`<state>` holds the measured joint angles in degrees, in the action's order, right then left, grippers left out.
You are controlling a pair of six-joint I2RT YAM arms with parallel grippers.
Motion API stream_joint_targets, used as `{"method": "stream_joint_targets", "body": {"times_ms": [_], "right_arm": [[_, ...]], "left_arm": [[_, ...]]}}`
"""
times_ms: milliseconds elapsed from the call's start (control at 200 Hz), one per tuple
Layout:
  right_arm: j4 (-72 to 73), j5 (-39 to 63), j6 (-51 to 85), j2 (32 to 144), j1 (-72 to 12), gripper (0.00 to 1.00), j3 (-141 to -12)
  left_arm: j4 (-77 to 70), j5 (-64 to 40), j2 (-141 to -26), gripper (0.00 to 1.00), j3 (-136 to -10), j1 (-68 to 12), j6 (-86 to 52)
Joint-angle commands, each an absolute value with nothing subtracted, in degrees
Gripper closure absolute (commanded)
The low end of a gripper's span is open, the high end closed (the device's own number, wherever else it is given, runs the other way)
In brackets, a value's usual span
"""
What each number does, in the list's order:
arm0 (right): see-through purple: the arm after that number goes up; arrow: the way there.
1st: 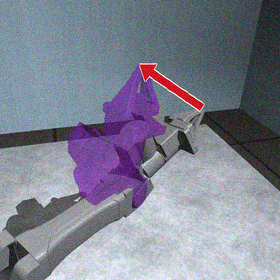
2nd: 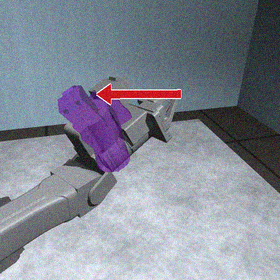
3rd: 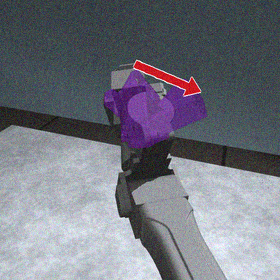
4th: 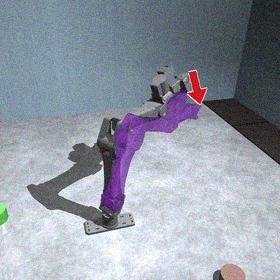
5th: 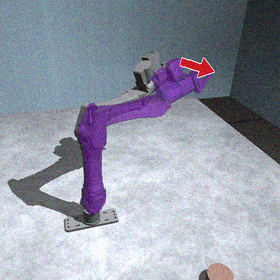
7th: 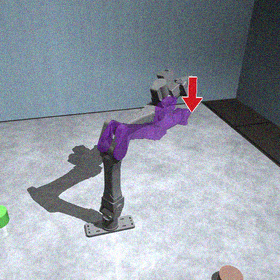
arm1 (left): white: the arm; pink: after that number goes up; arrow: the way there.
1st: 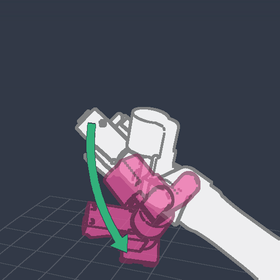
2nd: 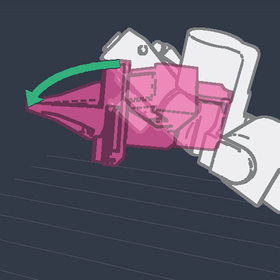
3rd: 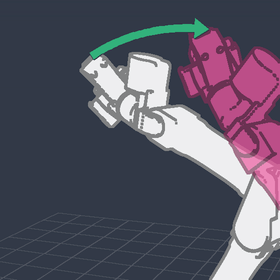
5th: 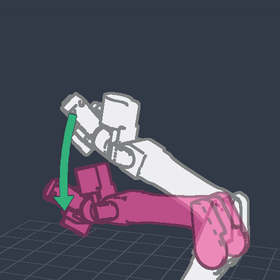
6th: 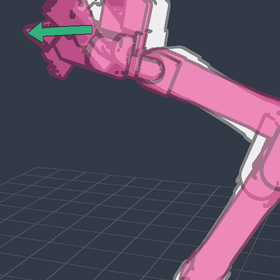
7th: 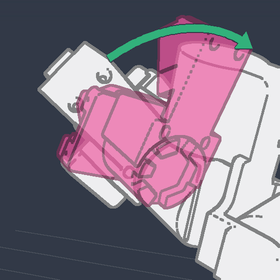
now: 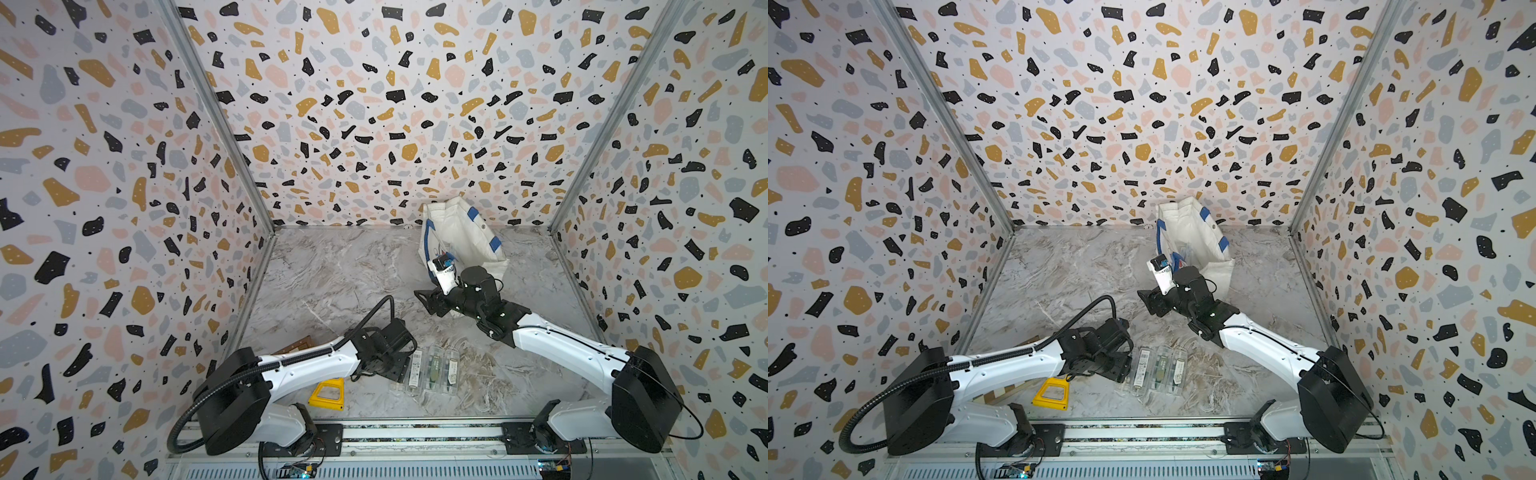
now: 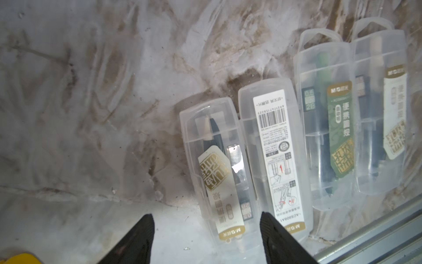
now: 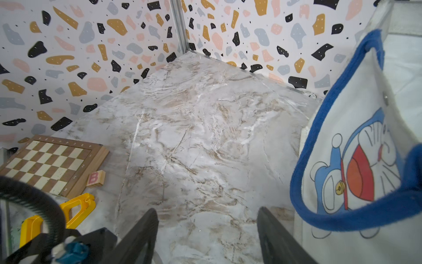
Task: Put the compass set into the canvas bag
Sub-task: Pick up the compass set at the center of the board.
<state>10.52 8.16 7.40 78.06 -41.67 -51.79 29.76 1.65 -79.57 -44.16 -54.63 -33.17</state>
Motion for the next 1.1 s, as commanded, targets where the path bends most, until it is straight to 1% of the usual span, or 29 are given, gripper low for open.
{"method": "stream_joint_targets", "body": {"times_ms": [0, 50, 135, 435, 596, 681, 781, 876, 931, 1091], "right_arm": [[12.29, 10.35, 7.54, 76.32, -41.66, 0.29, -51.88], [12.63, 10.69, 7.71, 76.32, -41.66, 0.29, -51.6], [12.53, 11.05, 7.81, 76.52, -41.66, 0.29, -51.42], [13.0, 11.41, 8.39, 76.56, -41.66, 0.29, -50.95], [13.03, 11.51, 8.52, 77.34, -41.66, 0.29, -51.15], [13.12, 11.49, 8.62, 77.82, -41.66, 0.29, -51.15], [13.27, 11.64, 8.98, 78.46, -41.66, 0.28, -51.24], [13.18, 12.37, 9.22, 79.0, -41.66, 0.28, -51.5], [13.1, 12.56, 9.49, 79.19, -41.66, 0.28, -51.67], [12.01, 12.6, 11.25, 79.69, -41.66, 0.28, -52.52]], "left_arm": [[29.12, 2.68, -80.88, 0.26, -45.88, -55.47, -34.76], [28.71, 2.72, -81.77, 0.27, -45.96, -55.68, -35.05], [28.9, 3.63, -83.02, 0.32, -46.08, -56.22, -35.52], [29.52, 4.31, -88.48, 0.3, -47.74, -58.01, -35.48], [31.05, 6.53, -88.42, 0.34, -47.12, -58.02, -36.94], [31.14, 6.93, -88.07, 0.39, -45.99, -58.02, -37.61], [30.3, 6.84, -86.88, 0.46, -44.33, -58.07, -38.03], [28.27, 5.99, -85.47, 0.6, -43.19, -58.02, -37.11], [27.41, 6.04, -84.78, 0.66, -42.83, -58.09, -36.59], [24.3, 10.31, -79.42, 0.75, -40.88, -58.08, -35.36]]}}
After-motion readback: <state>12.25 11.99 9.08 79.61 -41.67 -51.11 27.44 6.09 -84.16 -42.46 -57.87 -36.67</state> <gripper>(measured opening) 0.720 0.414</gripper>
